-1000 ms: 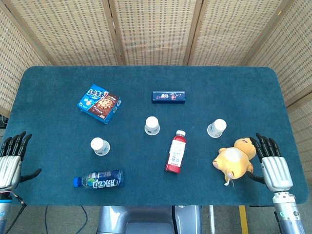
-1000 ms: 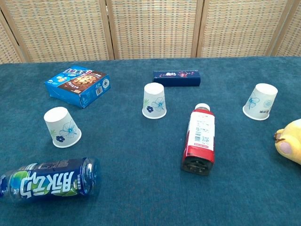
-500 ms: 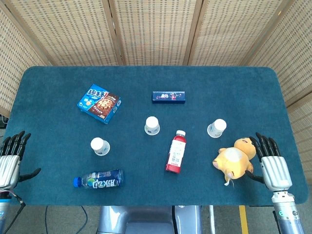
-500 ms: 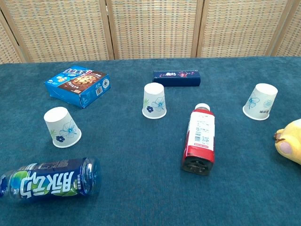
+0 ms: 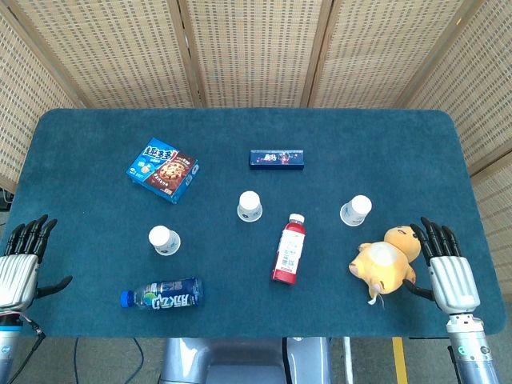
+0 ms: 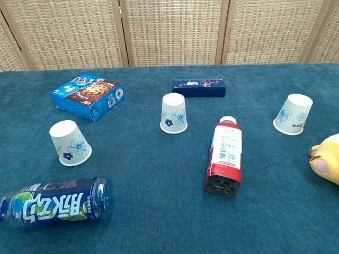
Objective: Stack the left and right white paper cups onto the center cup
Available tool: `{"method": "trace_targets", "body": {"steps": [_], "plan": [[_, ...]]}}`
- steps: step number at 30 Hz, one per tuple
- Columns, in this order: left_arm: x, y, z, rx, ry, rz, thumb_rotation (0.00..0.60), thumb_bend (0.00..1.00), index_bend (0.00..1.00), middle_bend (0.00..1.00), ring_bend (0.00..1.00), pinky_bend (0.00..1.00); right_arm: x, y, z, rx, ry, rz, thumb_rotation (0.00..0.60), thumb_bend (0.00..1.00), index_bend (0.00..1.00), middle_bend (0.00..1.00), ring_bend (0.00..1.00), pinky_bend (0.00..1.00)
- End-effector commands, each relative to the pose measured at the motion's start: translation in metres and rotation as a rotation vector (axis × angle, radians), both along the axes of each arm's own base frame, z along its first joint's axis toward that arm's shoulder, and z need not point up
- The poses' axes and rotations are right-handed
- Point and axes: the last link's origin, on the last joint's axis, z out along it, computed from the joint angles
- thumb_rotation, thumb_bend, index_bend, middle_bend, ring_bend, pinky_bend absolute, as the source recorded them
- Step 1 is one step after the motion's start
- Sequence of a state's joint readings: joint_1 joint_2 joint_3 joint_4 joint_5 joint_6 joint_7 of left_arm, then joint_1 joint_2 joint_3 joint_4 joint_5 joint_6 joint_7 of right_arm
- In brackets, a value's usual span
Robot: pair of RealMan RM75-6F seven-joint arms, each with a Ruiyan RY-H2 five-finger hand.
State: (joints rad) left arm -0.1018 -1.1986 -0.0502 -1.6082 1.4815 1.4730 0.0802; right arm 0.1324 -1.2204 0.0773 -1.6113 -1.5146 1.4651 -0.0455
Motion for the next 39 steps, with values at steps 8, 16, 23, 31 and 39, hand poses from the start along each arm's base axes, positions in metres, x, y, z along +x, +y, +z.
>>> {"method": "trace_targets", "body": {"steps": [8, 16, 23, 31, 39], "plan": [[0.018, 0.022, 0.005, -0.030, -0.004, -0.048, 0.600, 0.18, 0.17, 0.00, 0.00, 0.00, -0.002, -0.002, 0.001, -0.002, -0.010, -0.010, 0.600, 0.08, 0.00, 0.00, 0.00, 0.04], [0.043, 0.054, 0.002, -0.114, 0.009, -0.084, 0.600, 0.19, 0.24, 0.00, 0.00, 0.00, -0.003, -0.002, 0.002, 0.001, -0.016, -0.018, 0.600, 0.08, 0.00, 0.00, 0.00, 0.04], [0.061, 0.085, -0.014, -0.202, 0.040, -0.080, 0.600, 0.19, 0.24, 0.00, 0.00, 0.00, -0.003, -0.003, 0.002, 0.005, -0.021, -0.020, 0.600, 0.08, 0.01, 0.00, 0.00, 0.04], [0.080, 0.112, -0.043, -0.297, 0.082, -0.081, 0.600, 0.19, 0.27, 0.00, 0.00, 0.00, -0.004, -0.004, 0.004, -0.001, -0.032, -0.026, 0.600, 0.08, 0.01, 0.00, 0.00, 0.03], [0.097, 0.121, -0.065, -0.342, 0.114, -0.080, 0.600, 0.20, 0.32, 0.00, 0.00, 0.00, -0.006, -0.005, 0.008, -0.006, -0.049, -0.032, 0.600, 0.08, 0.01, 0.00, 0.00, 0.03]]}}
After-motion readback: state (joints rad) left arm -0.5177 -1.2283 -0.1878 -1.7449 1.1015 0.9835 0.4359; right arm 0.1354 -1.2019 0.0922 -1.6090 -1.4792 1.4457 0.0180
